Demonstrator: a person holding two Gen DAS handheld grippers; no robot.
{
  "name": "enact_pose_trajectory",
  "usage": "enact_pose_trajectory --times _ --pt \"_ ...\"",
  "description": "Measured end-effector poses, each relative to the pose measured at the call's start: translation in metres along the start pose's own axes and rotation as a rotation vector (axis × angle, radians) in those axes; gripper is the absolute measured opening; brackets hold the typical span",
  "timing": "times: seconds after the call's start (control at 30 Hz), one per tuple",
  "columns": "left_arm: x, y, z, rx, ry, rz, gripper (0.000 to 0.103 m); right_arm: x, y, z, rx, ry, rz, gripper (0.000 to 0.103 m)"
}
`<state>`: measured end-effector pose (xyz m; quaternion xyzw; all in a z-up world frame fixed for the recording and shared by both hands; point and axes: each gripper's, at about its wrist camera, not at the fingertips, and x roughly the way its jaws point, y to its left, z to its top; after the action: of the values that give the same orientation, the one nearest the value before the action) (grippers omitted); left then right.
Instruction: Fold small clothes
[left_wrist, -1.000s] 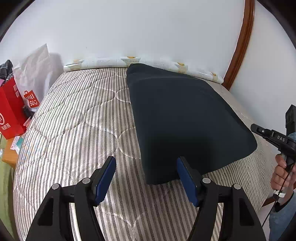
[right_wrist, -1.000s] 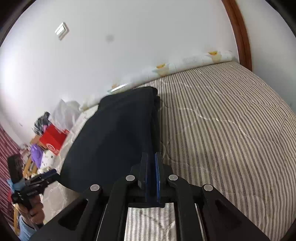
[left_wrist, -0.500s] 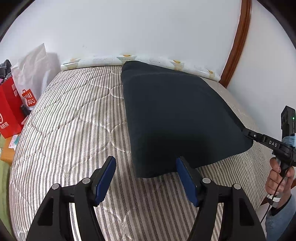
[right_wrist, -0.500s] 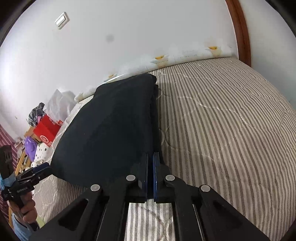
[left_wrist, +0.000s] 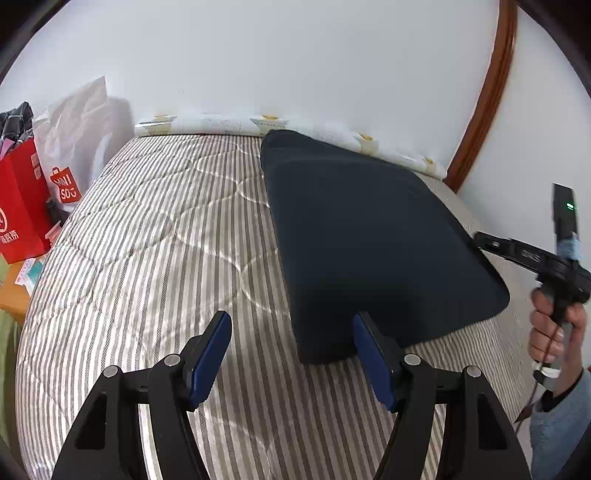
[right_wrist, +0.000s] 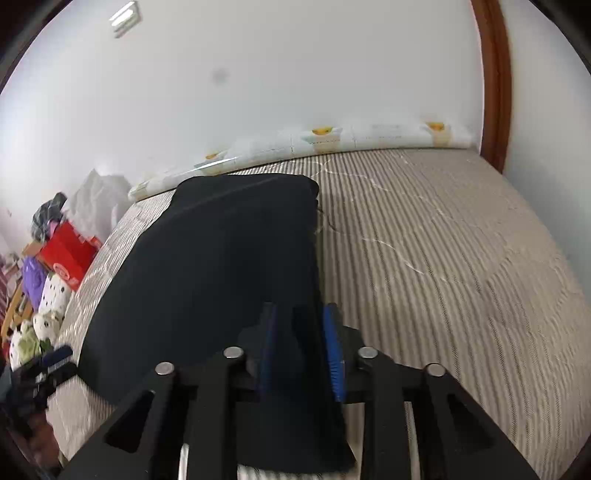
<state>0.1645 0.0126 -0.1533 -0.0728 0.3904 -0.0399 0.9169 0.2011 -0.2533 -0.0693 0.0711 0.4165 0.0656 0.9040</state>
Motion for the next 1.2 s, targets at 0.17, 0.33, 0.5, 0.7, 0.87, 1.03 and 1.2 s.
enact_pose_trajectory --times 0.17,0.33,0.5,0.7,0.87,1.03,1.2 --pt "0.011 0.002 0.012 0.015 -0.002 0.014 0.066 0.032 0.010 0.021 -0.012 0.064 -0.040 0.018" --pt "0.020 0.008 0.019 -0.007 0.002 -0.004 0.066 0.028 0.001 0.019 -0.014 0.008 -0.042 0.003" --pt "0.022 0.008 0.019 0.009 0.005 -0.022 0.066 0.020 -0.004 0.017 -0.004 -0.006 -0.038 0.003" --pt "0.020 0.008 0.016 -0.004 0.008 -0.027 0.066 -0.011 0.009 0.012 -0.030 -0.049 -0.053 0.004" --pt "0.016 0.002 0.011 0.008 0.007 -0.016 0.066 -0.013 0.014 -0.002 -0.053 -0.015 -0.058 0.004" --pt "0.011 -0.005 0.005 0.027 0.020 -0.001 0.066 -0.014 0.016 -0.025 -0.075 0.018 -0.085 0.004" --pt "0.005 -0.009 0.001 0.051 0.016 0.044 0.066 -0.013 0.008 -0.037 -0.104 0.047 -0.150 0.004"
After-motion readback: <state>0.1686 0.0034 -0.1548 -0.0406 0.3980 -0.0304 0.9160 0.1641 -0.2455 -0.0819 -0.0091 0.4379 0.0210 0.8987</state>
